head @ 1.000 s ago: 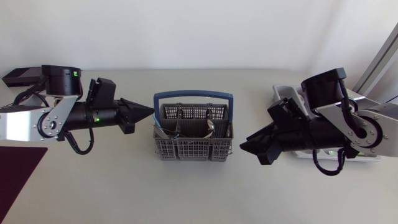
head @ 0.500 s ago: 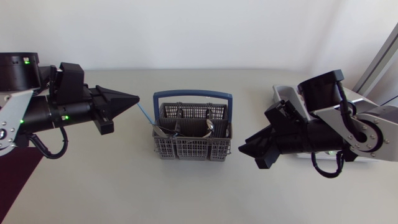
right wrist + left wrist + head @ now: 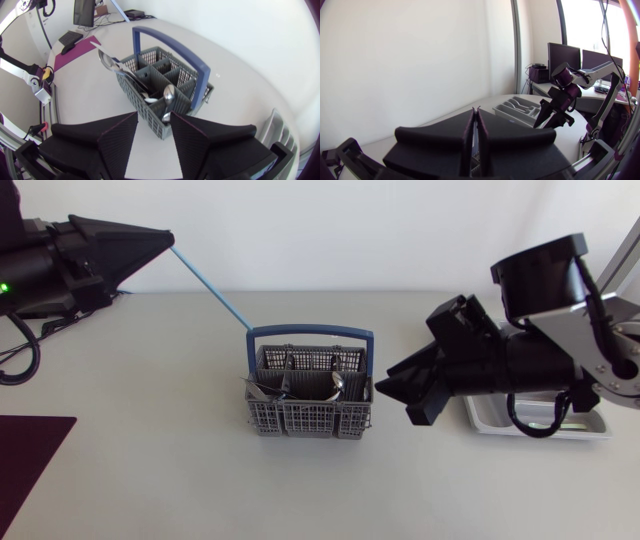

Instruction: Sort the cutlery from the basket into the organizer compartments.

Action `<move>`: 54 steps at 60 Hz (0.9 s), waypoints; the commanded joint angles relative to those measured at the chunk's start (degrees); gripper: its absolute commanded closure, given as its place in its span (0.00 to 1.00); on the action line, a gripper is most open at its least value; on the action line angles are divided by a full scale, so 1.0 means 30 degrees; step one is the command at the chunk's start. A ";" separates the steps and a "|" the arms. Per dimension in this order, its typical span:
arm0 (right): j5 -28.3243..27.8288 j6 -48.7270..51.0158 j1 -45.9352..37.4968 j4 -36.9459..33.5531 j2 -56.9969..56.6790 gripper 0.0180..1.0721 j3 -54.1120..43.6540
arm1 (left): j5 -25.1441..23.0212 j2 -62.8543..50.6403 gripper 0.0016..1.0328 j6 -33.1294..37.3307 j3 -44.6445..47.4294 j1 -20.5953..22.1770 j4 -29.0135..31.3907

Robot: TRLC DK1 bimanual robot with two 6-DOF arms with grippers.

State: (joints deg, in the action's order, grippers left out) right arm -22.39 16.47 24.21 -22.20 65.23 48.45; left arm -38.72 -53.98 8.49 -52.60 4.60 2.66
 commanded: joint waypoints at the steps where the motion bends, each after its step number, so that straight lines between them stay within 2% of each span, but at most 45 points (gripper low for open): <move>1: 0.0286 -0.0333 0.0779 -0.0219 -0.0211 0.53 0.1166 | -0.0072 -0.0905 0.97 -0.1366 -0.0690 0.0048 0.0111; 10: 0.1019 -0.0363 0.2332 0.0309 0.0024 0.53 0.2015 | -0.0248 -0.2223 0.97 -0.2215 -0.1071 0.0957 0.0404; 20: 0.1283 -0.0333 0.3533 0.1217 0.1283 0.52 0.2865 | -0.1683 -0.4332 0.97 -0.3329 -0.2125 0.1660 0.1253; 35: 0.2191 0.0018 0.5115 0.2565 0.3979 0.52 0.4125 | -0.4437 -0.6324 0.97 -0.4852 -0.3473 0.1660 0.2015; 54: 0.3070 0.0282 0.6082 0.3180 0.6586 0.52 0.6146 | -0.5814 -0.6588 0.97 -0.5233 -0.3356 0.1337 0.2455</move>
State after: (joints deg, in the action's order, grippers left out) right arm -13.65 16.73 41.69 -13.37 83.05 64.77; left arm -54.33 -72.86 -5.82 -61.47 9.34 9.63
